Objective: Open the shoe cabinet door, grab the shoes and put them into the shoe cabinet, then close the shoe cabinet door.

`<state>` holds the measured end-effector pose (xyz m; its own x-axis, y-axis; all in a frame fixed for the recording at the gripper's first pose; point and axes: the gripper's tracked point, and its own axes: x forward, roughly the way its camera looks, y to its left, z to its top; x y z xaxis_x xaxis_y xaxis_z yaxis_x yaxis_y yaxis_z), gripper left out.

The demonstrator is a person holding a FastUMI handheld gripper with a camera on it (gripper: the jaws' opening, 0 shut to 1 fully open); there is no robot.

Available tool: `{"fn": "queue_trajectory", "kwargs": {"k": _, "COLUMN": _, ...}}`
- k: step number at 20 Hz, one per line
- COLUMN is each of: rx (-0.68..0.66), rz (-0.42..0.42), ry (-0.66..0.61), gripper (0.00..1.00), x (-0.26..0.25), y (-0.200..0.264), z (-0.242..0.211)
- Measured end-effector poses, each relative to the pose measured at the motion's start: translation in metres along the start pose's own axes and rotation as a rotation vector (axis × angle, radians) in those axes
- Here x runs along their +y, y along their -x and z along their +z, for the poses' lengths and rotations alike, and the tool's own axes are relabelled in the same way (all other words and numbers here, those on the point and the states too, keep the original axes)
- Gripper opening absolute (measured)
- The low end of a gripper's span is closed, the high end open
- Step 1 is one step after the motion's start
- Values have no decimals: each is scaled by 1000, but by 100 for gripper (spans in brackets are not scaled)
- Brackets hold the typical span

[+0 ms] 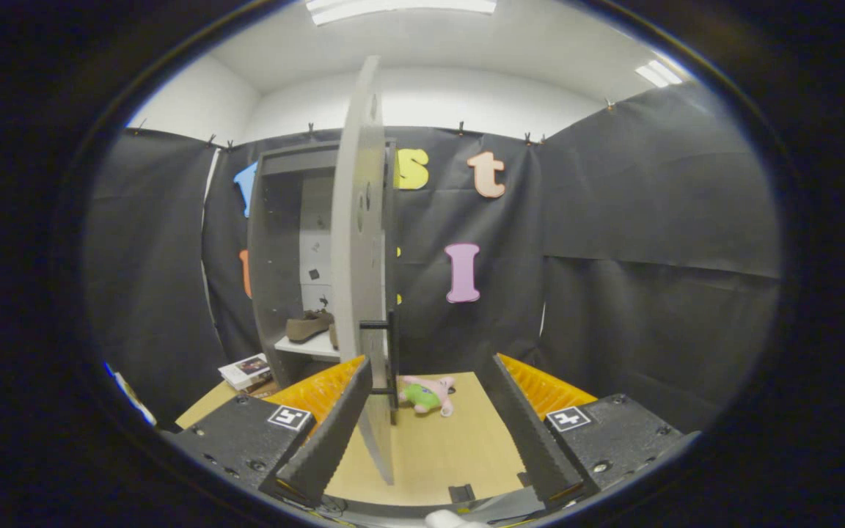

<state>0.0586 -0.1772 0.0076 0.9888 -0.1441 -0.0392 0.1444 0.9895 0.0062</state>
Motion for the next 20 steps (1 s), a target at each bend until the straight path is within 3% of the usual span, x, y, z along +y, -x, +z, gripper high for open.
{"fn": "queue_trajectory", "kwargs": {"k": 6, "rx": 65, "rz": 99, "ry": -4, "gripper": 100, "x": -4, "y": -72, "z": -22}}
{"fn": "queue_trajectory", "kwargs": {"k": 10, "rx": 89, "rz": 204, "ry": -41, "gripper": 98, "x": 10, "y": -78, "z": -27}}
{"fn": "queue_trajectory", "kwargs": {"k": 20, "rx": 75, "rz": 217, "ry": 11, "gripper": 95, "x": 62, "y": -69, "z": -24}}
